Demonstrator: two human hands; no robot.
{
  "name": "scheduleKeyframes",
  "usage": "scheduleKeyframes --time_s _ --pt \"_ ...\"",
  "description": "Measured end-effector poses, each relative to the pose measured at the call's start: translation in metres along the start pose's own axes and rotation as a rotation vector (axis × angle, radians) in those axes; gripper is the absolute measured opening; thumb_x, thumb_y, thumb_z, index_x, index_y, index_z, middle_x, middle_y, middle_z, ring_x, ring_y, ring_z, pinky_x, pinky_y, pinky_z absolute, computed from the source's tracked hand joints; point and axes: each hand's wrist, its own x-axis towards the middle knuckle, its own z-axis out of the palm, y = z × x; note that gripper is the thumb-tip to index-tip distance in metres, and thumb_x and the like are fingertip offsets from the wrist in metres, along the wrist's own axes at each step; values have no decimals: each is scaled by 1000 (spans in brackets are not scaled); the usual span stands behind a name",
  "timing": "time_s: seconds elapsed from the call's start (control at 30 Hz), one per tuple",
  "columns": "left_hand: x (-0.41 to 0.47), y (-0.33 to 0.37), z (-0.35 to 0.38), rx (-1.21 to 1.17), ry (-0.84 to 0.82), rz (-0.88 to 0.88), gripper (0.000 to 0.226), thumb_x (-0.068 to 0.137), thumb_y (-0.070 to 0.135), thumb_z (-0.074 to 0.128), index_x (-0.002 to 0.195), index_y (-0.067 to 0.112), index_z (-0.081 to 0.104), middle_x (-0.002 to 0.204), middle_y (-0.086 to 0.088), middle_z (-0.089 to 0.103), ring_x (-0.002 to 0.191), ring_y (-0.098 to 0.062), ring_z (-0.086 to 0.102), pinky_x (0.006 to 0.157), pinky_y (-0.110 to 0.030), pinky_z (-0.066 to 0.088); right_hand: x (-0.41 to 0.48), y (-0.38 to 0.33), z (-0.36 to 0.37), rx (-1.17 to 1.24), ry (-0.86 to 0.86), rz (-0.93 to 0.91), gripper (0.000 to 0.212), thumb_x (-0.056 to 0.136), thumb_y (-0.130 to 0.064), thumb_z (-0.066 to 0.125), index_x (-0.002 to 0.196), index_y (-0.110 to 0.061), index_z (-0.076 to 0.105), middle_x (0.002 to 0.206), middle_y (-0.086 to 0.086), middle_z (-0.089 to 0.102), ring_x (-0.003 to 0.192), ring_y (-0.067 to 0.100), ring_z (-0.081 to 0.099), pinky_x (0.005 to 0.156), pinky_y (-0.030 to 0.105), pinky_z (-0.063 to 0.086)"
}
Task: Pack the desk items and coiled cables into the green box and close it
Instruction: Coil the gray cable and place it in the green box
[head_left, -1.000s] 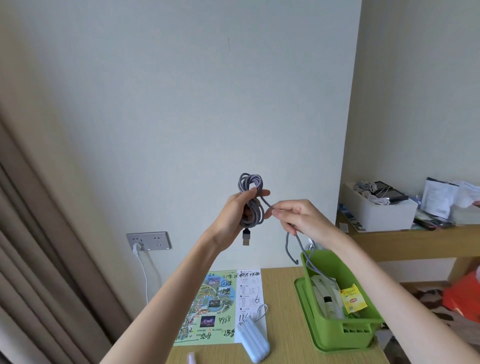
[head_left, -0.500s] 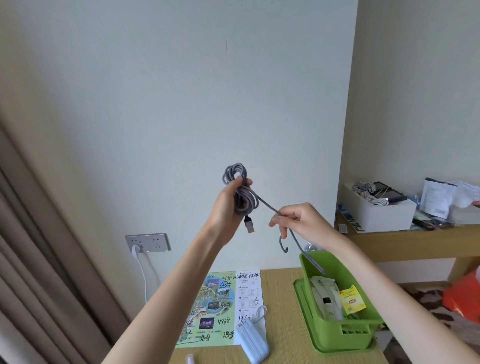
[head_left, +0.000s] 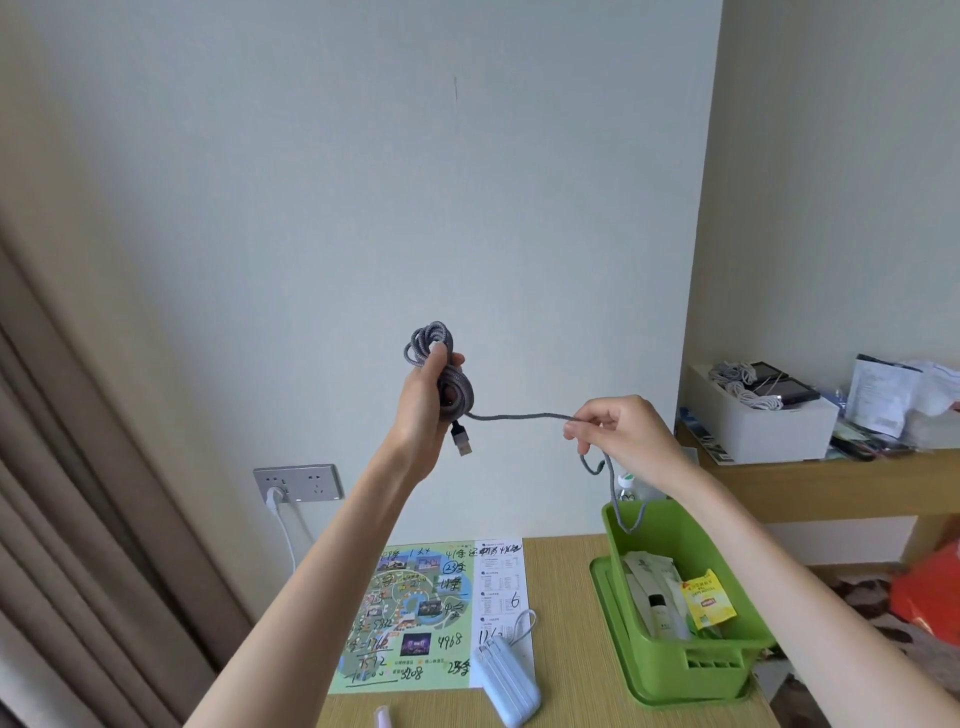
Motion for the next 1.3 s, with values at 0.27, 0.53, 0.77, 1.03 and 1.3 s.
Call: scheduleKeyframes --time_s 0.27,0.53,0.77,1.03,1.3 --pt "-4 -15 0 526 -181 37 39 99 50 39 105 17 58 82 9 51 76 -5 50 68 -22 37 6 -29 -5 95 48 -169 12 87 -20 69 75 -19 72 60 2 66 68 41 58 72 51 47" --pt "-28 -30 20 759 -556 56 41 103 43 30 123 14 51 111 2 54 100 -10 48 77 -6 40 10 -39 -4 37 82 -198 11 79 -33 75 73 -24 70 53 1 64 58 38 57 63 49 49" --pt "-33 -29 27 930 -674 -3 36 101 43 41 107 11 57 83 1 48 73 -13 45 55 -10 39 10 -40 -5 16 40 -164 13 76 -32 78 70 -23 70 49 -2 61 51 18 54 63 38 47" --pt "-35 -16 16 683 -715 -97 34 88 40 41 82 18 65 76 2 55 71 -18 46 64 -29 36 7 -36 -9 171 -24 -97 19 79 -27 78 71 -13 70 43 3 55 43 11 42 54 19 37" --pt "-22 -13 9 371 -632 -59 33 91 33 38 80 16 63 61 7 42 53 -14 32 52 -29 27 2 -20 -3 258 -69 -45 23 94 -25 60 82 -11 73 49 4 56 49 12 39 53 18 33"
